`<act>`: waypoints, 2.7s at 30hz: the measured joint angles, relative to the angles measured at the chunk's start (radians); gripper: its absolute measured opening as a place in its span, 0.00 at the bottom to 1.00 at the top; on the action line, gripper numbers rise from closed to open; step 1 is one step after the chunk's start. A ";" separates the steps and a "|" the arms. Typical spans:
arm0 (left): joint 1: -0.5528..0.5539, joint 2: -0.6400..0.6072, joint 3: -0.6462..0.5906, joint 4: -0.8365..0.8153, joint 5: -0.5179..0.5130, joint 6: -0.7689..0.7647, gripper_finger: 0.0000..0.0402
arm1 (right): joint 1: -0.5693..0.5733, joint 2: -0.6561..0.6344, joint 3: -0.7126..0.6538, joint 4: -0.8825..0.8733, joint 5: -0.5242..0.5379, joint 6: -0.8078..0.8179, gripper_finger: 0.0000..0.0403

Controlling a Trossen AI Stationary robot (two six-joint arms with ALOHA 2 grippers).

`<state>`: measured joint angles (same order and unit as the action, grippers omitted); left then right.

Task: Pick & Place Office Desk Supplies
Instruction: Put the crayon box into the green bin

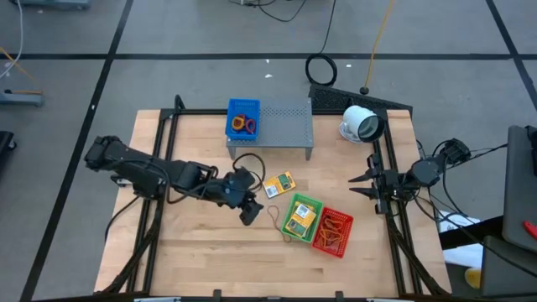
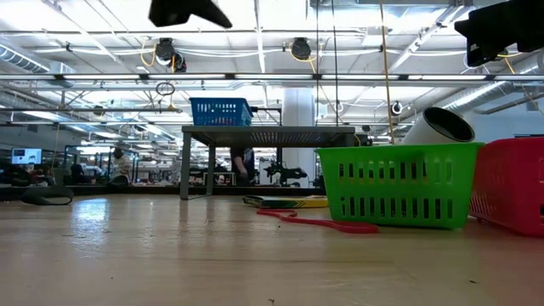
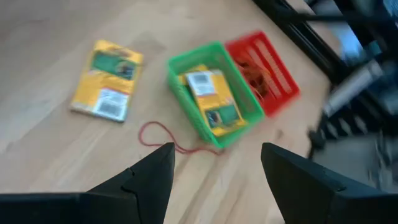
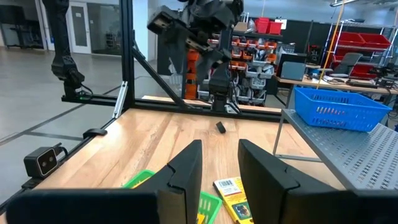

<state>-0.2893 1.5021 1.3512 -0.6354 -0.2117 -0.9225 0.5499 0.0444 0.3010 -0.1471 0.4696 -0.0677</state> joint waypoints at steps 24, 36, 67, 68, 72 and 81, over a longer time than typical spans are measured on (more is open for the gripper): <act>0.065 -0.049 0.013 0.587 0.177 0.413 0.62 | 0.000 0.000 0.000 0.001 0.001 -0.580 0.24; 0.046 -0.050 0.013 0.855 0.066 0.439 0.62 | 0.000 0.000 0.000 0.163 -0.056 -0.162 0.23; 0.012 -0.214 0.011 0.546 -0.078 0.530 0.62 | -0.224 0.885 0.483 0.182 -0.120 0.848 0.24; 0.005 -0.234 0.011 0.530 -0.078 0.544 0.62 | -0.254 0.936 0.527 0.129 -0.190 0.859 0.24; -0.030 -0.300 -0.004 0.500 -0.078 0.608 0.62 | -0.349 1.121 0.680 -0.005 -0.413 0.868 0.24; -0.080 -0.539 -0.454 0.872 -0.077 0.663 0.62 | -0.479 1.326 0.811 -0.125 -0.527 0.924 0.24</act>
<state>-0.3691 0.9634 0.8972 0.2366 -0.2889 -0.2590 0.0707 1.3703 1.1117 -0.2717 -0.0570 0.8565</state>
